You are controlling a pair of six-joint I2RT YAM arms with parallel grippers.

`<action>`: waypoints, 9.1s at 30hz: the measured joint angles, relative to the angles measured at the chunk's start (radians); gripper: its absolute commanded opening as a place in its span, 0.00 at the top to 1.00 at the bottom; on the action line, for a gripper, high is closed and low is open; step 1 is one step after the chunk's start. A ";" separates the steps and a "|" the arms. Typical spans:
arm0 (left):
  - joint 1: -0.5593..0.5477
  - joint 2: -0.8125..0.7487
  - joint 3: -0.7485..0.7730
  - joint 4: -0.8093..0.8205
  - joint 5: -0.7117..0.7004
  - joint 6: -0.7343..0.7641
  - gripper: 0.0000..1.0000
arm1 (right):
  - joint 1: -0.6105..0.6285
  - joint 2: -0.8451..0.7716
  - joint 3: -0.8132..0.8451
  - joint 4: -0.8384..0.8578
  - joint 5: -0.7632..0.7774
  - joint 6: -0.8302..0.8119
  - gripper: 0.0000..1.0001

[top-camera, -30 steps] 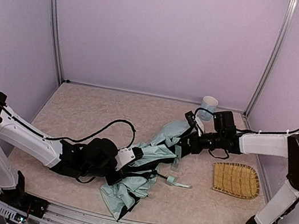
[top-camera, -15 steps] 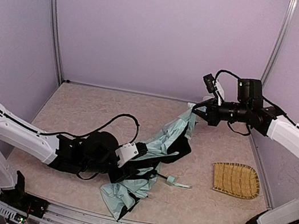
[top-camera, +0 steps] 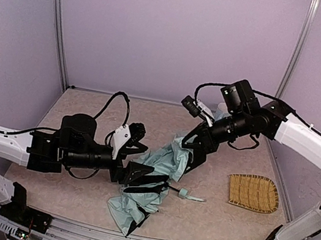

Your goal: Put away the umbrella

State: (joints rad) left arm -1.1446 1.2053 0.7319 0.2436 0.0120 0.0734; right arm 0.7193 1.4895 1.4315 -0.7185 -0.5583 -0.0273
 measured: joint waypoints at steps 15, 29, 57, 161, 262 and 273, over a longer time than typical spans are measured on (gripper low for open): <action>0.226 -0.017 -0.142 0.001 -0.027 -0.197 0.48 | 0.312 0.267 -0.087 0.330 -0.260 0.172 1.00; 0.178 -0.150 -0.195 -0.067 0.229 -0.381 0.25 | 0.436 0.245 -0.256 0.689 -0.074 0.059 1.00; -0.034 -0.012 -0.324 0.536 -0.249 -0.169 0.33 | 0.300 0.083 -0.284 1.008 0.218 0.455 1.00; 0.099 -0.360 -0.052 -0.741 -0.018 -0.656 1.00 | 0.498 0.121 -0.564 0.560 0.652 0.060 0.23; 0.281 0.406 0.122 0.056 0.234 0.354 1.00 | 0.052 -0.642 -0.655 0.605 0.228 -0.818 1.00; 0.329 0.518 0.121 0.290 0.224 0.493 1.00 | 0.258 -0.517 -0.846 0.634 0.346 -0.907 1.00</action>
State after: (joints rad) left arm -0.8154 1.7229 0.8532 0.5339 0.2356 0.5667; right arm 0.9775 0.9730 0.5858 -0.0841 -0.2123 -0.9340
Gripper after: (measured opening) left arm 0.011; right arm 0.262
